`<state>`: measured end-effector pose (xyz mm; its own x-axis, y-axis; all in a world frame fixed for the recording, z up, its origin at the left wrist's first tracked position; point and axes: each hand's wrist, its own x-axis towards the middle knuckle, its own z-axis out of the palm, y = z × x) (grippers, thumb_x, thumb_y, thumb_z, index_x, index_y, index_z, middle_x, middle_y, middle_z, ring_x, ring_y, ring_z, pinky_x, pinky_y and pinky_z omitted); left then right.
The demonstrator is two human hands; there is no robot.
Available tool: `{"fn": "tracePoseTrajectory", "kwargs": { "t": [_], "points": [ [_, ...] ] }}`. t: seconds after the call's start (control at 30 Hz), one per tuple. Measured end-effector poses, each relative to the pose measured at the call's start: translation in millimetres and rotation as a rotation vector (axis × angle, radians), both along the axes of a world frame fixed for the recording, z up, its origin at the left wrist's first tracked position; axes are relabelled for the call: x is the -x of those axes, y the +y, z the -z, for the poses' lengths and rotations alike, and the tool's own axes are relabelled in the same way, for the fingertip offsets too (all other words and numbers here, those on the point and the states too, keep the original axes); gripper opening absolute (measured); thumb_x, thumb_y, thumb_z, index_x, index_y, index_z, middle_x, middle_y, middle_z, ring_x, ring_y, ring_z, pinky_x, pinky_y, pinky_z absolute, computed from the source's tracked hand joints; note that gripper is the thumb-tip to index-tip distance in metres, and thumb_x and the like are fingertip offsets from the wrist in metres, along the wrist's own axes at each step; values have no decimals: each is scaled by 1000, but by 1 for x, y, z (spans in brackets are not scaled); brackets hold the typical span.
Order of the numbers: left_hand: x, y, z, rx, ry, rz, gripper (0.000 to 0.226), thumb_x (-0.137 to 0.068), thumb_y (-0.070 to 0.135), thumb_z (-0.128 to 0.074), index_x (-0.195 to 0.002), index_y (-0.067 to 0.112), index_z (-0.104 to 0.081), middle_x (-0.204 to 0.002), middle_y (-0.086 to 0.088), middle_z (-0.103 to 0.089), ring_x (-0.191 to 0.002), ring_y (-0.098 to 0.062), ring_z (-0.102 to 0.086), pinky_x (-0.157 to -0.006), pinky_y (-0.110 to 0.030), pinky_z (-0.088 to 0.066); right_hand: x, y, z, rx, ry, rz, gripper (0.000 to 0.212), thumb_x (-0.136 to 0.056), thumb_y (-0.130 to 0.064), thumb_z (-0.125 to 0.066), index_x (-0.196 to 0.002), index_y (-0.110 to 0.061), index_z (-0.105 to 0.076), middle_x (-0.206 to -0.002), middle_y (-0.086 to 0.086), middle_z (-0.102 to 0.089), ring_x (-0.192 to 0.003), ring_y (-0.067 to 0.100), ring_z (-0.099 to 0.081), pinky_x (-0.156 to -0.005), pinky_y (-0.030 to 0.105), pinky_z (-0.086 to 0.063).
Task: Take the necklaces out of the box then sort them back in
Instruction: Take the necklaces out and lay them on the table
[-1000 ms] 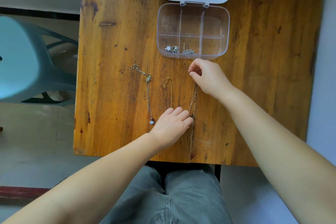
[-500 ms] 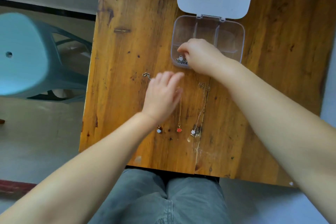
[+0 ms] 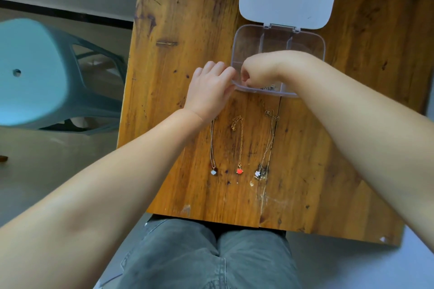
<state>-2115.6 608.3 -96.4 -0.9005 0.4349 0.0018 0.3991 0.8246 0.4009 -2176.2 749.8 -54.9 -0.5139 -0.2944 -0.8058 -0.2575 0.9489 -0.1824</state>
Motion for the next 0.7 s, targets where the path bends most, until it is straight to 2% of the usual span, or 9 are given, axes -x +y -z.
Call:
{"fn": "tracePoseTrajectory", "kwargs": {
  "t": [0.1, 0.2, 0.3, 0.43, 0.53, 0.6, 0.7],
  "points": [
    [0, 0, 1, 0, -15, 8, 13, -89, 13, -56, -101, 8, -57, -102, -14, -61, -97, -34, -50, -78, -42, -38, -11, 1, 1, -29, 56, -25, 26, -93, -7, -46, -114, -3, -61, -107, 14, -63, -87, 28, -59, -68, 34, -45],
    [0, 1, 0, -10, -21, 11, 12, -89, 13, -56, -100, 8, -57, -102, -14, -61, -97, -34, -50, -79, -42, -39, -22, 5, 4, 21, 180, -17, 33, -89, -2, -48, -119, -13, -56, -111, 11, -52, -83, 27, -54, -58, 31, -40],
    [-1, 1, 1, -25, -19, 7, 12, -89, 11, -55, -101, 7, -57, -103, -15, -62, -97, -34, -50, -79, -41, -39, -27, 6, 6, 29, 178, -9, 35, -89, -2, -47, -121, -12, -53, -107, 10, -55, -82, 24, -52, -63, 33, -42],
    [0, 0, 2, -12, -34, 6, 13, -89, 12, -54, -102, 7, -57, -103, -14, -61, -98, -33, -49, -79, -40, -38, -25, 6, 5, 17, 141, 17, 25, -90, -8, -46, -110, -5, -61, -100, 13, -63, -84, 28, -60, -64, 33, -44],
    [0, 0, 0, -10, -41, 8, 13, -89, 12, -54, -100, 6, -56, -101, -14, -60, -96, -34, -49, -76, -40, -37, -23, 10, -4, 170, 195, 122, 17, -89, -14, -54, -102, -12, -64, -93, 4, -63, -85, 23, -60, -63, 27, -45],
    [1, 0, -2, 4, -64, -7, 21, -87, 12, -53, -107, 8, -56, -107, -15, -57, -101, -34, -48, -80, -42, -37, -29, 16, -14, 291, 246, 228, 9, -87, -15, -59, -93, -17, -65, -85, -3, -60, -85, 18, -60, -62, 23, -44],
    [0, 4, -16, -126, -123, 37, 45, -81, 12, -53, -126, 14, -49, -131, -14, -48, -122, -31, -41, -98, -43, -34, -46, 33, -31, 520, 296, 513, 10, -89, -16, -61, -95, -20, -68, -85, -5, -66, -79, 6, -64, -68, 15, -49]
  ]
}}
